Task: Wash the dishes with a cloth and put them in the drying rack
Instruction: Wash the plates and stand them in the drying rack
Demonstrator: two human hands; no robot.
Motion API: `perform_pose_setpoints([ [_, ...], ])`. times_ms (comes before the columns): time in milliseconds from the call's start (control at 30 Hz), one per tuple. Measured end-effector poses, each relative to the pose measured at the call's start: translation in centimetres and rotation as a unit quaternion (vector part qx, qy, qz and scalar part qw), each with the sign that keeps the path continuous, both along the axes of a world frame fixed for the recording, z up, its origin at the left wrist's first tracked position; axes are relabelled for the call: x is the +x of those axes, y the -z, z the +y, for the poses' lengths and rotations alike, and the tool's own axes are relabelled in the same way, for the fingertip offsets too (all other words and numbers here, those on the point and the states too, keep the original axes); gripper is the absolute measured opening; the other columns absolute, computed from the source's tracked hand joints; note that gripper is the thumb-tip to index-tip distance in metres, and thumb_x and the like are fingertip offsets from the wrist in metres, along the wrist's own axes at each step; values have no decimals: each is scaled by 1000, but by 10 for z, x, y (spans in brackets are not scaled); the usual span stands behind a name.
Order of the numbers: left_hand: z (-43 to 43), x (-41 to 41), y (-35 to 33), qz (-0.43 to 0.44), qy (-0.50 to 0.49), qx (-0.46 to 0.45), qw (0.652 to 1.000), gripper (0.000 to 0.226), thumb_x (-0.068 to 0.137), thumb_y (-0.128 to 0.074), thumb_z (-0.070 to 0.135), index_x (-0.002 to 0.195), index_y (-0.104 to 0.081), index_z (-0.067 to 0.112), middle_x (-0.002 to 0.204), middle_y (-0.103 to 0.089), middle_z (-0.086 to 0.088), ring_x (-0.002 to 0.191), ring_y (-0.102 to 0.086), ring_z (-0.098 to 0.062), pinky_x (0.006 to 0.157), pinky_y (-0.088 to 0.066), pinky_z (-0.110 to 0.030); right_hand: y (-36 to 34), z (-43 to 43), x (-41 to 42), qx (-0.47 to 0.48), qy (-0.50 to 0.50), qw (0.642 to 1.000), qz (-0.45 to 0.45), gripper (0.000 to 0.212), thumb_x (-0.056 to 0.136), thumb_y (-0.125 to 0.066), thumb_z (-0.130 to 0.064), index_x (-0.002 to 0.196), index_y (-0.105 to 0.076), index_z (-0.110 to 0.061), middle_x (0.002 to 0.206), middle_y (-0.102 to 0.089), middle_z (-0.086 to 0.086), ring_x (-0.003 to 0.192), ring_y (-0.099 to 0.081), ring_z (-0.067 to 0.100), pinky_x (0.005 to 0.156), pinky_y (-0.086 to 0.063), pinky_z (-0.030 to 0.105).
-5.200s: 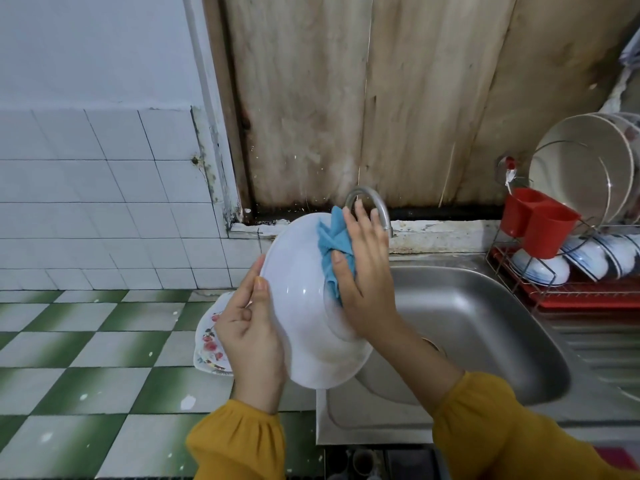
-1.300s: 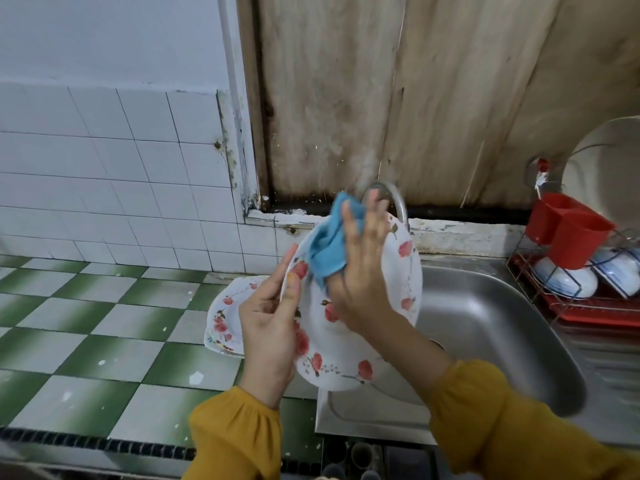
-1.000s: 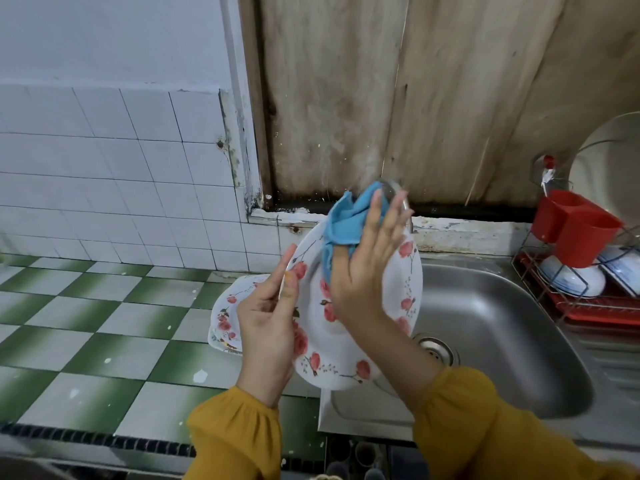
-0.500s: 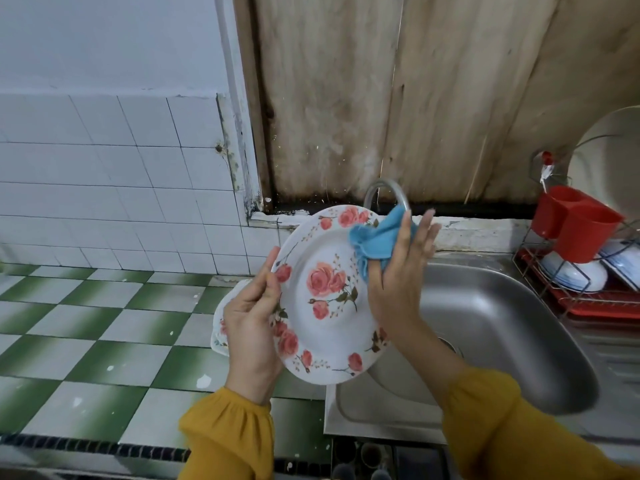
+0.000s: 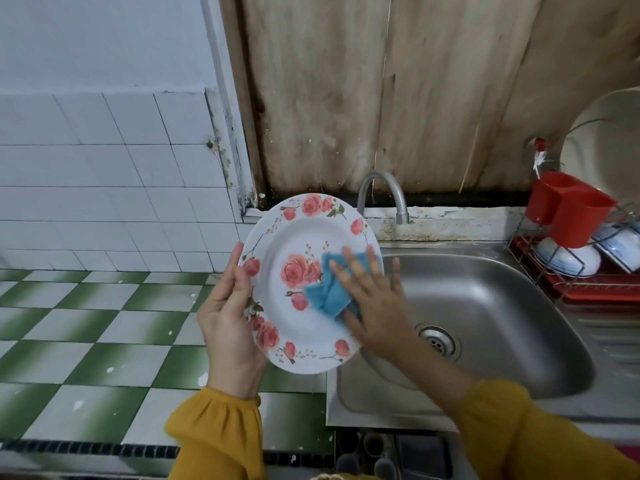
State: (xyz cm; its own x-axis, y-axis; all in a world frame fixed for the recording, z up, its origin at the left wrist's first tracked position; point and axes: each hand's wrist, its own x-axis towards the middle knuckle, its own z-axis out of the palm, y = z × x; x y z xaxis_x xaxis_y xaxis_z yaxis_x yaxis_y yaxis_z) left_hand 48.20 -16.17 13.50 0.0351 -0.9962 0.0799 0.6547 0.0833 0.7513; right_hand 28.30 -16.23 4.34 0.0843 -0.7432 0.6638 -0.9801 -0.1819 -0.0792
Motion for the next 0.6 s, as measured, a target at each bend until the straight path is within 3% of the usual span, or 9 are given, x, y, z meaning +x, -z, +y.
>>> perform_pose_setpoints([
  [33, 1, 0, 0, -2, 7, 4, 1000, 47, 66, -70, 34, 111, -74, 19, 116, -71, 0, 112, -65, -26, 90, -55, -43, -6, -6, -8, -18, 39, 999, -14, 62, 101, -14, -58, 155, -8, -27, 163, 8, -8, 150, 12, 24, 119, 15, 44],
  [133, 2, -3, 0, -19, 21, -10, 1000, 41, 74, -64, 26, 111, -73, 13, 114, -72, 0, 108, -67, -21, 84, -58, -33, -40, -24, -12, -100, 104, 981, -127, 62, 103, -18, -53, 156, -5, -23, 161, 7, -1, 148, 18, 25, 120, 11, 43],
  [233, 8, -15, 1, -81, 23, -53, 995, 35, 78, -59, 21, 110, -72, 14, 113, -72, 0, 106, -68, -15, 82, -57, -25, -73, -32, 20, -165, 34, 957, -236, 59, 104, -20, -46, 153, -12, -14, 161, 3, 1, 147, 20, 25, 120, 9, 43],
  [300, 12, -22, 2, -111, 8, -71, 991, 35, 79, -59, 20, 113, -68, 18, 108, -73, 4, 108, -66, -14, 86, -55, -24, -77, -24, 53, -139, -58, 948, -280, 57, 104, -27, -39, 153, -13, -13, 161, 5, 0, 148, 19, 28, 121, 8, 46],
  [433, 5, -9, -8, -47, -27, -55, 997, 24, 82, -59, 19, 93, -79, 25, 120, -69, -2, 111, -65, -21, 90, -56, -32, -24, 15, 83, 6, -210, 965, -159, 59, 101, -33, -38, 154, -14, -18, 163, -4, -1, 150, 8, 29, 121, 7, 45],
  [533, -2, 13, -8, -24, -60, -40, 997, 26, 91, -56, 16, 93, -78, 30, 114, -72, -1, 105, -69, -20, 78, -59, -30, 5, 19, 52, 68, -158, 982, -75, 59, 101, -32, -44, 154, -13, -29, 163, -5, -9, 150, 10, 18, 121, 4, 47],
  [600, -2, 20, -4, -16, -59, -27, 998, 27, 92, -56, 17, 94, -78, 32, 112, -73, 0, 105, -69, -22, 79, -60, -35, 2, 2, 30, 47, -82, 995, -39, 58, 100, -31, -46, 154, -14, -32, 163, -2, -9, 150, 12, 20, 120, 1, 53],
])
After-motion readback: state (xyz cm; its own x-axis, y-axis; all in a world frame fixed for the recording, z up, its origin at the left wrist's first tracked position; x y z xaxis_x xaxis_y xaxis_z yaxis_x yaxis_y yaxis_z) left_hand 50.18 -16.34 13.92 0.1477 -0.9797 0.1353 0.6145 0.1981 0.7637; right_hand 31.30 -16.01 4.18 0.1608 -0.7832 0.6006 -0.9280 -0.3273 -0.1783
